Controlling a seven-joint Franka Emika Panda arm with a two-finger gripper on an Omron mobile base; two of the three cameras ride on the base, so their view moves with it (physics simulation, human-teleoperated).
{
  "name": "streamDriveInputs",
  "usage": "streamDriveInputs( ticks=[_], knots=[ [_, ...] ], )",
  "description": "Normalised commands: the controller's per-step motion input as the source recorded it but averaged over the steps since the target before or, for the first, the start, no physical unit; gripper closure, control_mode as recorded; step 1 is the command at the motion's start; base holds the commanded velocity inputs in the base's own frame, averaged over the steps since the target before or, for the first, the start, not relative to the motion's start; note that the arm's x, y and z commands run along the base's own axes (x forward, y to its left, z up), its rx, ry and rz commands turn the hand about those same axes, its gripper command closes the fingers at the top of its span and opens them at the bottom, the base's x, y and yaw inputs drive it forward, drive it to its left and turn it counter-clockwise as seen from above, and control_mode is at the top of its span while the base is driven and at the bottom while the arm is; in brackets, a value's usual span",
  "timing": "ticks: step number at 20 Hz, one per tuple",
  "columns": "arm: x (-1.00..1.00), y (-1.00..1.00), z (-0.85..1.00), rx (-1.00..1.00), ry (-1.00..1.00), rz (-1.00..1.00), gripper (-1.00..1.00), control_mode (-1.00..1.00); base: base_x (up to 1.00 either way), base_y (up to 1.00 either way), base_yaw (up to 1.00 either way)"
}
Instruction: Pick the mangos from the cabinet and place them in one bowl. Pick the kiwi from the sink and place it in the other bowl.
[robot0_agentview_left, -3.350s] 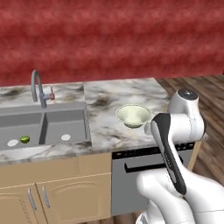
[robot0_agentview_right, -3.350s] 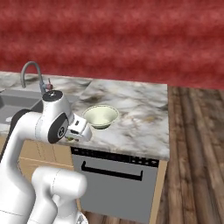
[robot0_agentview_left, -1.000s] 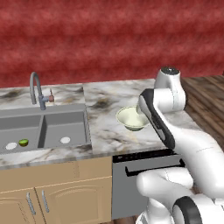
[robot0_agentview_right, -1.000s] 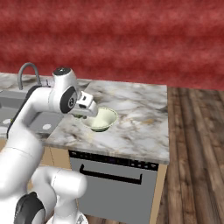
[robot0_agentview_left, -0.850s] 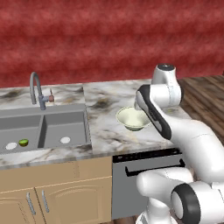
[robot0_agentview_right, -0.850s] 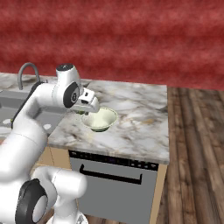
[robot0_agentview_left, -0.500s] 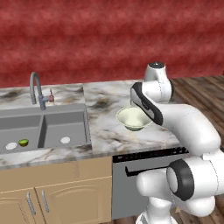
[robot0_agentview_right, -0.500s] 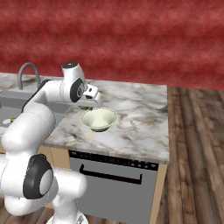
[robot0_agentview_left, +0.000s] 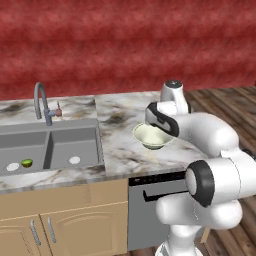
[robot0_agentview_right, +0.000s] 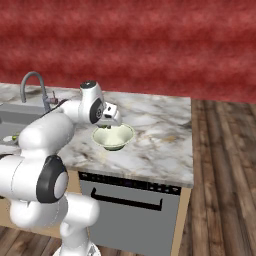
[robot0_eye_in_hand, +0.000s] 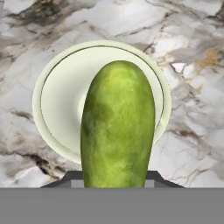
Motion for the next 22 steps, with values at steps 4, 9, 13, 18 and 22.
streamDriveInputs(
  ticks=[4, 9, 13, 18, 22],
  knots=[
    [0.30, -0.01, -0.27, 0.00, 0.00, 0.00, 1.00, -1.00, 0.00, 0.00, 0.00],
    [0.24, 0.00, -0.30, 0.00, 0.00, 0.00, 1.00, -1.00, 0.00, 0.00, 0.00],
    [0.20, -0.01, -0.27, 0.05, -0.02, 0.01, 1.00, -1.00, 0.00, 0.00, 0.00],
    [0.05, -0.01, -0.24, 0.02, -0.08, 0.00, 1.00, -1.00, 0.00, 0.00, 0.00],
    [0.00, 0.00, -0.04, 0.00, 0.00, 0.00, 1.00, -1.00, 0.00, 0.00, 0.00]
  ],
)
